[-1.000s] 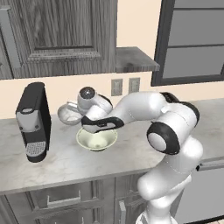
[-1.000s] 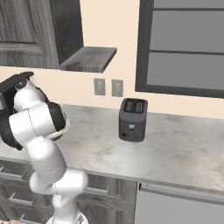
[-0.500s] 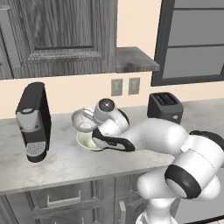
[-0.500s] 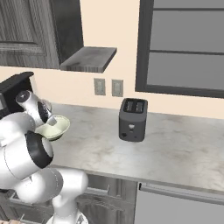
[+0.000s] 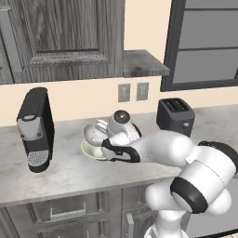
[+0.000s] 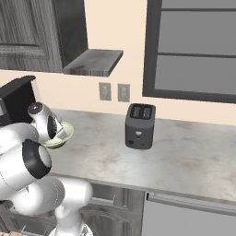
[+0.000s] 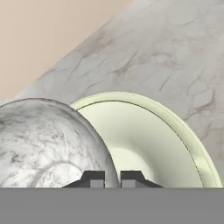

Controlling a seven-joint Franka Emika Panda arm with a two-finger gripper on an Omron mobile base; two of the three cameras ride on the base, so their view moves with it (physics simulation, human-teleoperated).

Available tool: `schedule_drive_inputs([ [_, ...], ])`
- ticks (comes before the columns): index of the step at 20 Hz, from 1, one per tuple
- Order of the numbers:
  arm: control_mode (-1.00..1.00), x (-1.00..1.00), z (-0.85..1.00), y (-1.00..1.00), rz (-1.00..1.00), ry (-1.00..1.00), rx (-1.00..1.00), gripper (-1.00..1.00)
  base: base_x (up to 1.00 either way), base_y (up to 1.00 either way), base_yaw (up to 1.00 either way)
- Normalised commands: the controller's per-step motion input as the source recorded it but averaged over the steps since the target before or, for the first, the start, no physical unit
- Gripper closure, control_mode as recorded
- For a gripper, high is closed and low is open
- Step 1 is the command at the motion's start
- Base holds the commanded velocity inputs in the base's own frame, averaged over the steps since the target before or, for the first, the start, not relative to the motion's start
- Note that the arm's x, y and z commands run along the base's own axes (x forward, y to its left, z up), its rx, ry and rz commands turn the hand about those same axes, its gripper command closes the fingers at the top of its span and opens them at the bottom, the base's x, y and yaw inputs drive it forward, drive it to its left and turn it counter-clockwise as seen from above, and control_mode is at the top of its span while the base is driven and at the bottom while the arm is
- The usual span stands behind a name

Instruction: Pick up the bowls on the counter and stack them on top of one another in the open cabinet. Place the smaller bowl on top of the larger bowl.

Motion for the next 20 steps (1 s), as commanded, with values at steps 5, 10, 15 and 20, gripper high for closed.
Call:
schedule_drive_inputs([
  [5,-1.0,0.01,-0.45,0.0,0.0,0.15,0.0,1.0,0.0,0.0,0.0],
  [10,-1.0,0.07,-0.29,0.0,0.0,0.1,0.0,1.0,0.0,0.0,0.0],
  [15,-1.0,0.05,-0.18,0.0,0.0,0.01,0.0,1.0,0.0,0.0,0.0],
  [20,-1.0,0.02,-0.16,0.0,0.0,0.0,-0.03,1.0,0.0,0.0,0.0],
])
